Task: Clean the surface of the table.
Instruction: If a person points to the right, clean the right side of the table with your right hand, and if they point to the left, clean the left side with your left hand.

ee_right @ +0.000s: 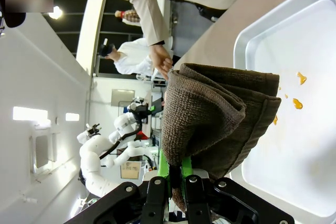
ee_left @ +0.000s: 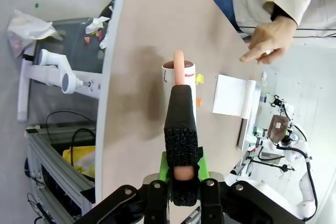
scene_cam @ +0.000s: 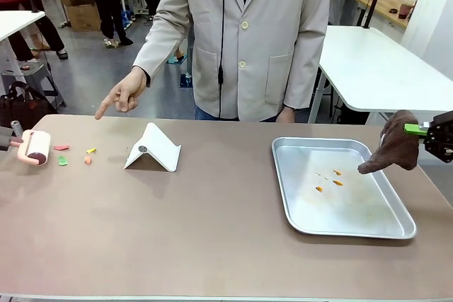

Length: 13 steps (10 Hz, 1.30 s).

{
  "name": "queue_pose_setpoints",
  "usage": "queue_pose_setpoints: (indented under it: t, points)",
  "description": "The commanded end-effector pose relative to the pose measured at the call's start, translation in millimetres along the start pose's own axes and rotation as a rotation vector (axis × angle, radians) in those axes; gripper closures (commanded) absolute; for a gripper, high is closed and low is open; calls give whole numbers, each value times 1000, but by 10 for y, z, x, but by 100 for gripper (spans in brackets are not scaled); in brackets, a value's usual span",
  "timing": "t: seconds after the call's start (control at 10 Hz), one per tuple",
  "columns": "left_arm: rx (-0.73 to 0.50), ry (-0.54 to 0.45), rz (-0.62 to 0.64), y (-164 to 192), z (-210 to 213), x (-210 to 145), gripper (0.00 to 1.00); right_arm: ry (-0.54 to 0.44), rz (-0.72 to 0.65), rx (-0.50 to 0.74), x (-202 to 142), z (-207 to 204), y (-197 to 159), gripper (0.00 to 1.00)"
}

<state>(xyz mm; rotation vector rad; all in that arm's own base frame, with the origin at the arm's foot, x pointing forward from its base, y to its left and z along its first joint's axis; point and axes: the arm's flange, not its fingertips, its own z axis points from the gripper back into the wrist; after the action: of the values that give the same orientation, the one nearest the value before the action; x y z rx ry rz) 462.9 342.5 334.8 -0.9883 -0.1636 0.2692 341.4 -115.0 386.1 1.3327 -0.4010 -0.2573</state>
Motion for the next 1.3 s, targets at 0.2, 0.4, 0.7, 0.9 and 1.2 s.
queue_pose_setpoints:
  t: [0.2,0.4,0.7,0.9,1.2]
  points:
    - [68,24,-4,42,-59,82,78,7,-2,14,-13,9,15,100]
    - [98,34,-28,77,-117,91,97,7,-2,14,-13,9,15,100]
    - [116,59,12,76,-223,114,97,7,-2,14,-13,9,15,100]
    - [129,93,10,45,-381,108,97,7,-2,14,-13,9,15,100]
    - [140,133,-11,-44,-653,76,97,7,-2,14,-13,9,15,100]
